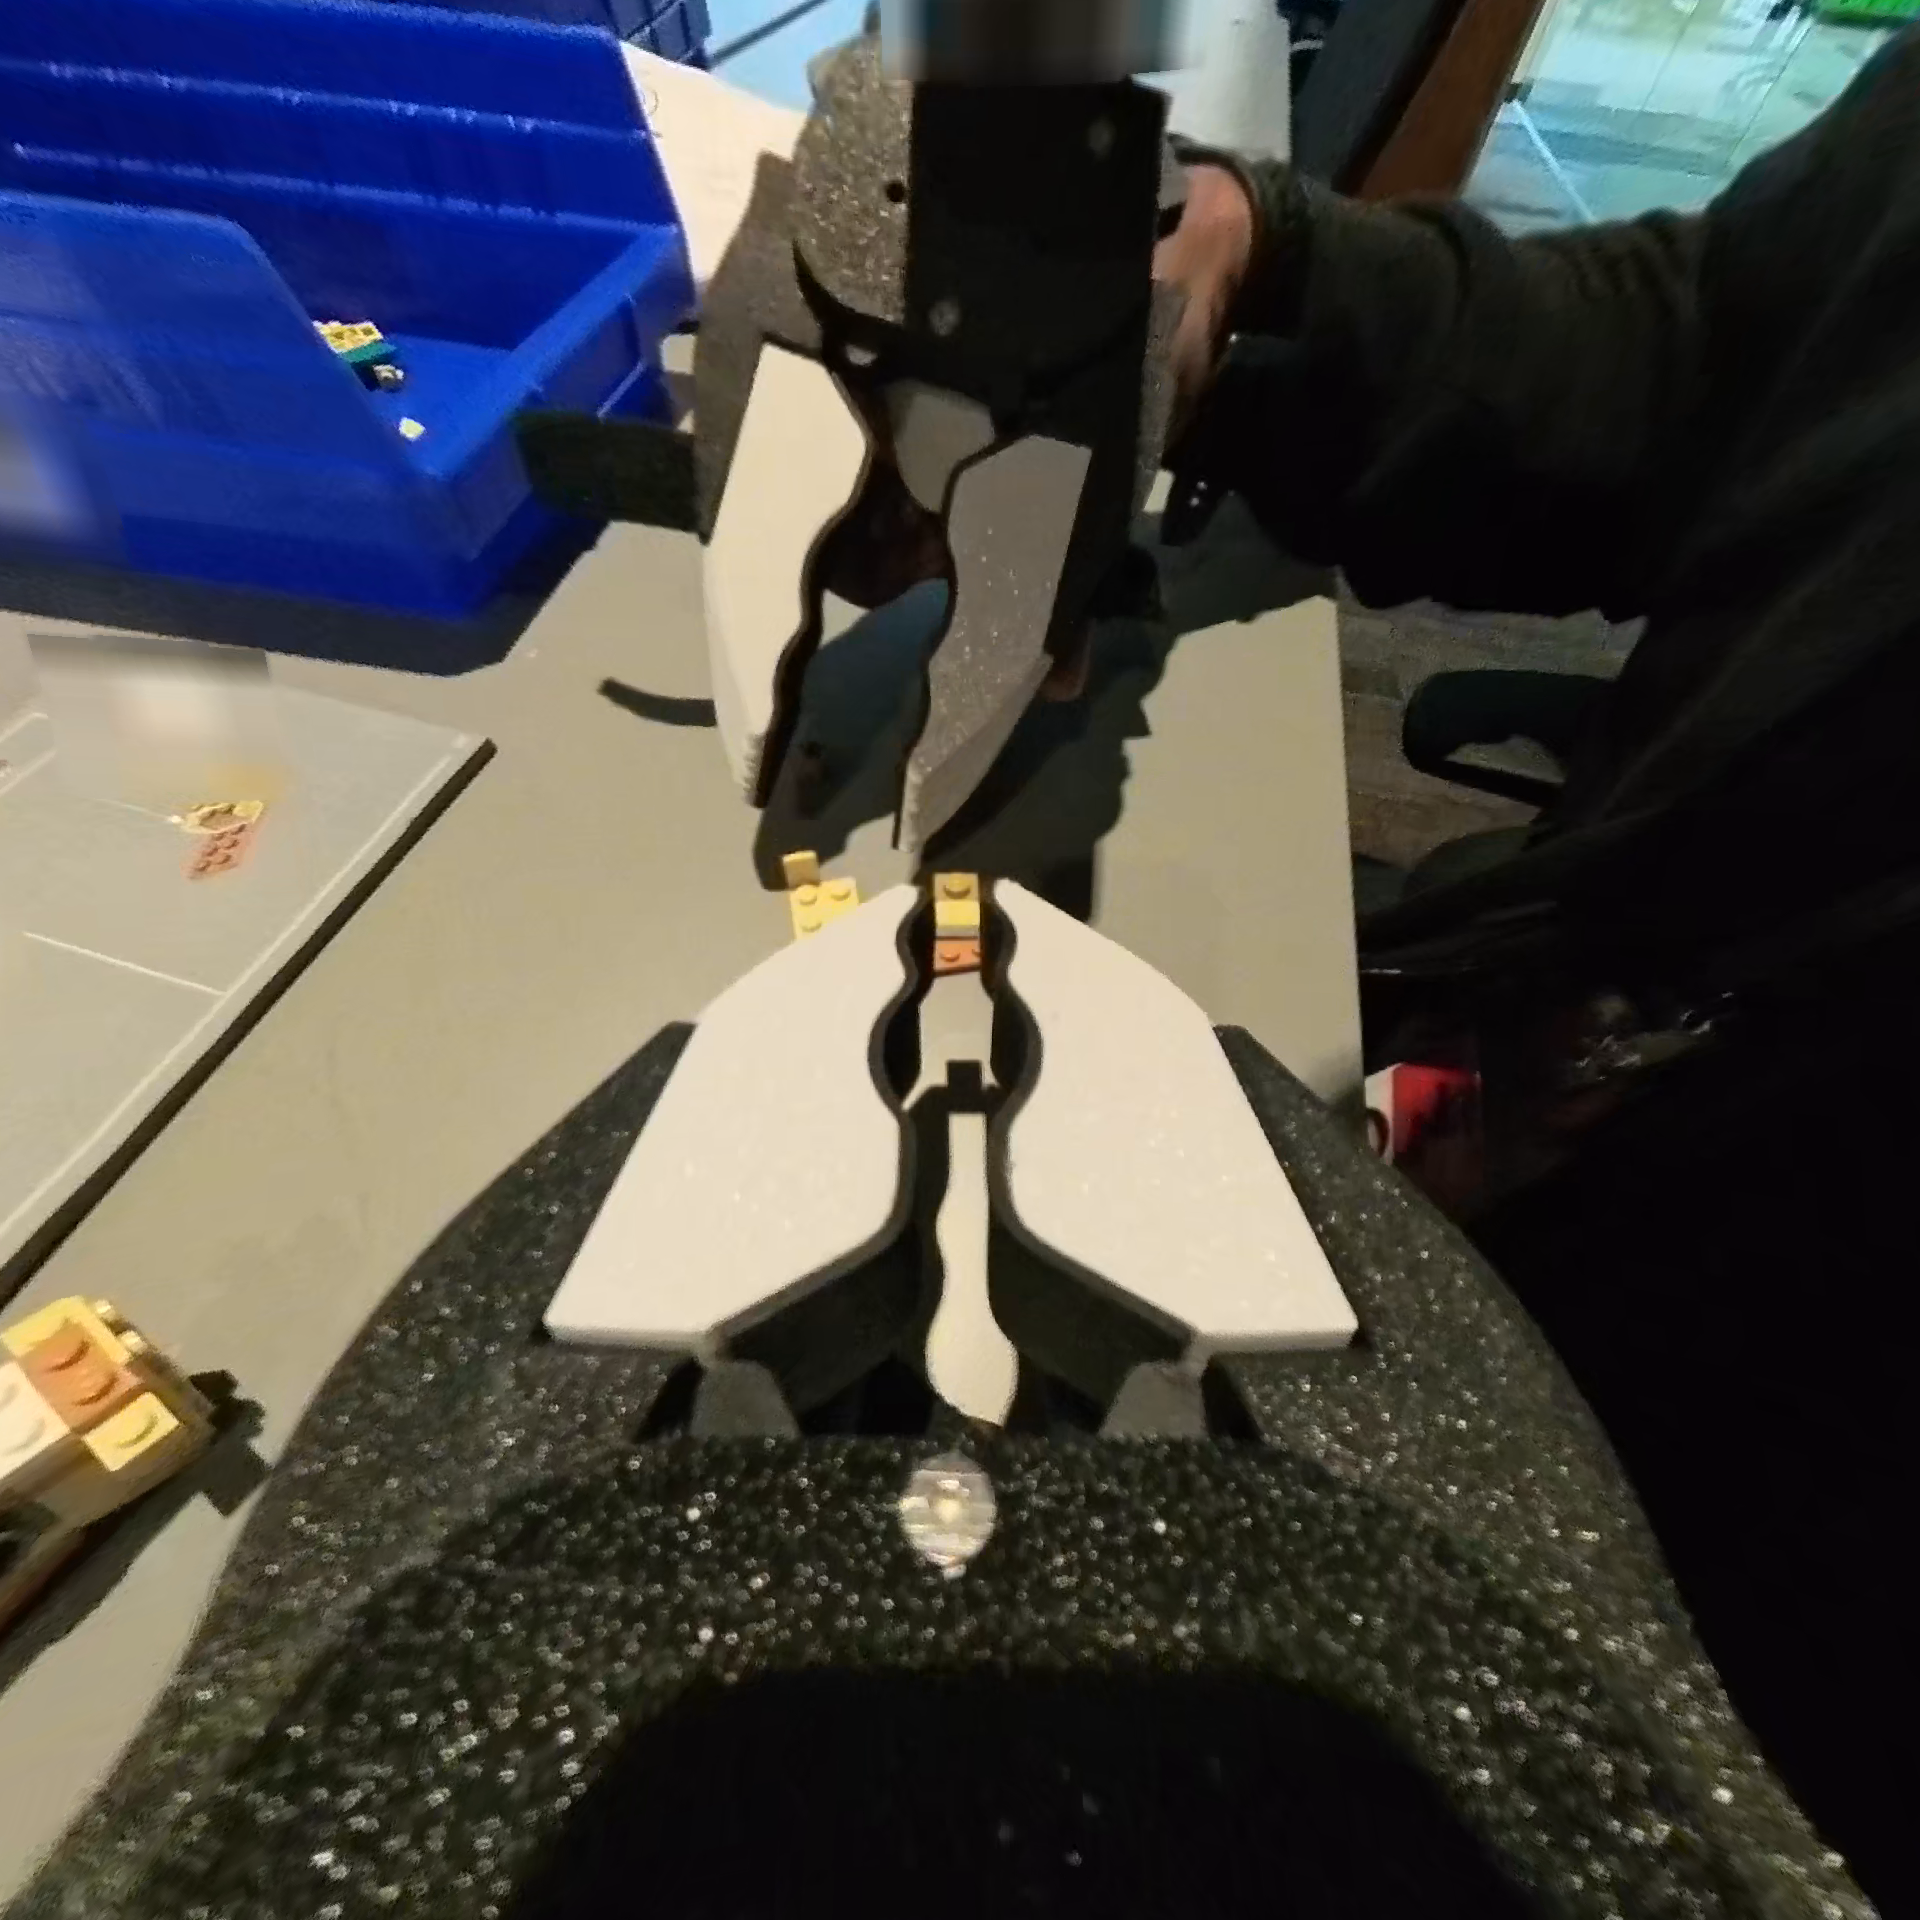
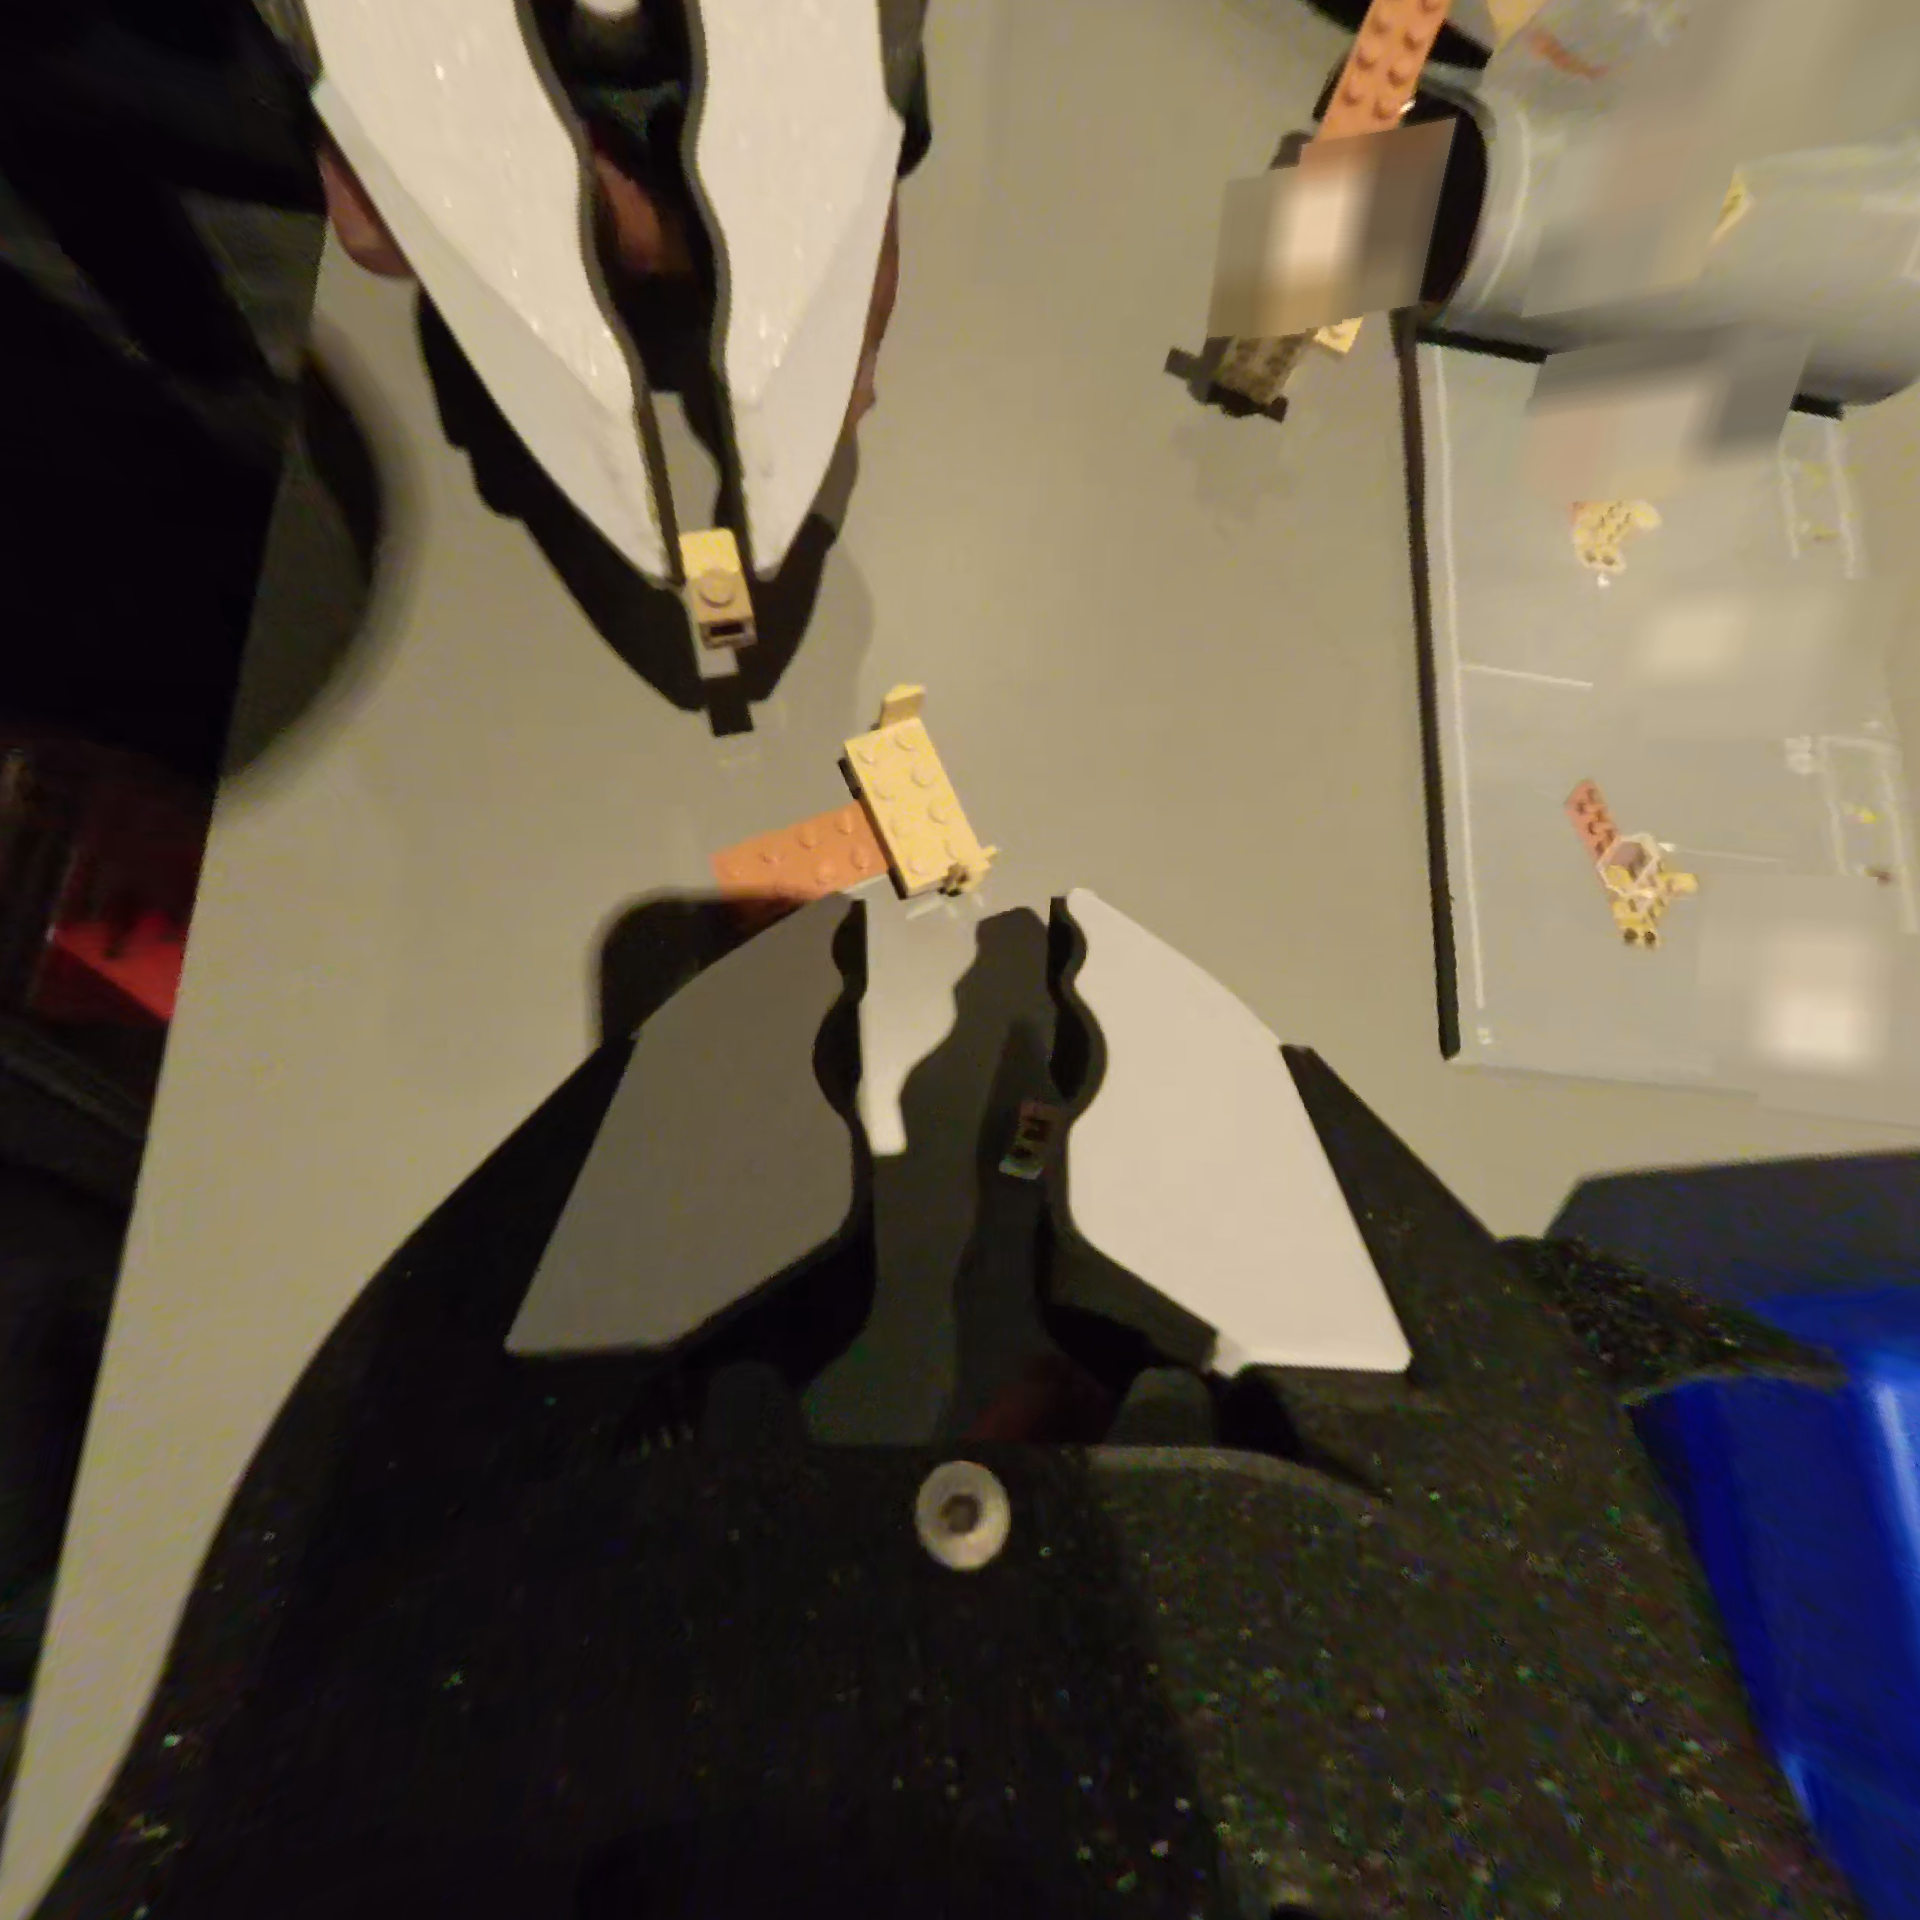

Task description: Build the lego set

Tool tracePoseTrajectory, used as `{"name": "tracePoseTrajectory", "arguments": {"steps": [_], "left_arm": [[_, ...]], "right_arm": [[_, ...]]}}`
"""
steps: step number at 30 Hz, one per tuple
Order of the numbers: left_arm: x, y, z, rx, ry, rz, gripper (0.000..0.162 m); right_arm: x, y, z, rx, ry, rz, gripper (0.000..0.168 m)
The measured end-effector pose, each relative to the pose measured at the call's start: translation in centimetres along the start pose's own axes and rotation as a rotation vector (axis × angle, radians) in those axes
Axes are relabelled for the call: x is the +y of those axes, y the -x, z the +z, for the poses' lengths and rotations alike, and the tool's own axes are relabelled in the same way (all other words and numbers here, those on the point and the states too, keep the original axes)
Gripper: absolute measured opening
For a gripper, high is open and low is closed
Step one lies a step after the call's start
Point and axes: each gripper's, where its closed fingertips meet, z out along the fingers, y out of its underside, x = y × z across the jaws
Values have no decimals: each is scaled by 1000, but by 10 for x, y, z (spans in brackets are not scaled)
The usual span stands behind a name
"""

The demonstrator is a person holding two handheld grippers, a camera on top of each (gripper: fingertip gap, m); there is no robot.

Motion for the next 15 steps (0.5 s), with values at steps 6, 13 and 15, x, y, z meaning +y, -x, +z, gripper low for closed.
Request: {"name": "tracePoseTrajectory", "arguments": {"steps": [6,13,15], "left_arm": [[4,5,-1,-31,20,-13,7],[10,11,-8,-53,36,-14,7],[10,13,-10,-55,32,-17,7]], "right_arm": [[1,3,18,-102,84,-80,34],[-7,5,24,-125,53,-36,19],[-11,6,22,-139,33,13,19]]}}
